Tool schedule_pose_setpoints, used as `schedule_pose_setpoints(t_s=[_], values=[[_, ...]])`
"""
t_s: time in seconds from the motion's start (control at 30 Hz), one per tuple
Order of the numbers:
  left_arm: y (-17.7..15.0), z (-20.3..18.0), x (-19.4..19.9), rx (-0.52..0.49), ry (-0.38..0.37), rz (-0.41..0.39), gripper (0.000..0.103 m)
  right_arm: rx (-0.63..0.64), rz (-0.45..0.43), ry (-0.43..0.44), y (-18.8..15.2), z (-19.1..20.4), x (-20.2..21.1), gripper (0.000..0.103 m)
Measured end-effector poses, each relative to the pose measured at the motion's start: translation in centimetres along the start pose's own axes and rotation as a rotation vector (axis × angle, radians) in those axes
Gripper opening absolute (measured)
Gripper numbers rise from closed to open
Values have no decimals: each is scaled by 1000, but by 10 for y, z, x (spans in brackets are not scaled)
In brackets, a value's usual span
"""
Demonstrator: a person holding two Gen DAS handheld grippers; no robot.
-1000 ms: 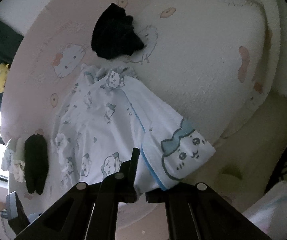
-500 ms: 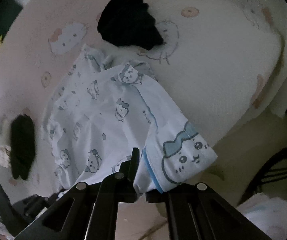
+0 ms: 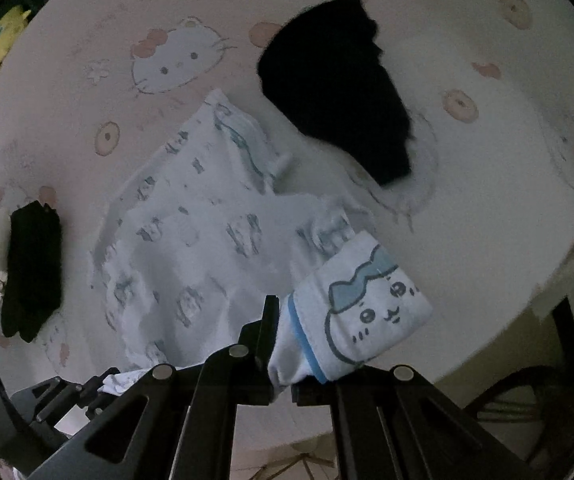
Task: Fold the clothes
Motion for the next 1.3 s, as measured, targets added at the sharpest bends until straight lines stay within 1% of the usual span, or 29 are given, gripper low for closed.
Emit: schedule_pose_setpoints(t_s=[0.17, 0.27, 0.53, 0.7, 0.8, 0.87, 1.0, 1.13, 1.23, 1.3], values=[[14, 24, -1, 54, -18, -20, 5, 14, 10, 21, 30, 15, -4, 1], [21, 38, -2, 80, -19, -26, 5, 48, 6, 31, 47, 30, -4, 1], [34, 77, -7, 185, -57, -29, 5, 147, 2, -3, 86, 68, -12, 1], [42, 97, -8, 194, -52, -38, 5, 189, 15, -10, 103, 88, -20, 1], [46, 111, -10, 216, -67, -34, 5, 189, 31, 4, 118, 99, -27, 1], [51, 120, -11, 226, -60, -35, 5, 176, 37, 24, 130, 105, -32, 1], [60, 140, -17, 248, -41, -28, 5, 154, 55, 44, 153, 120, -47, 1], [66, 156, -27, 254, -33, -7, 5, 162, 79, 32, 169, 133, -73, 1], [69, 164, -32, 254, -49, -5, 6, 149, 96, 1, 180, 138, -93, 1], [69, 170, -40, 283, -66, 13, 6, 127, 111, 2, 185, 139, -106, 1]])
Point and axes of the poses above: each gripper's, at about its wrist camera, not at the fingertips, and x roughly against the way its jaws point, z to its left, y to its top, the point moved 5 cm from there along -x, roughly the way its jaws point, and after that the axes turned 5 degrees about -y, right-handed, at the moved point
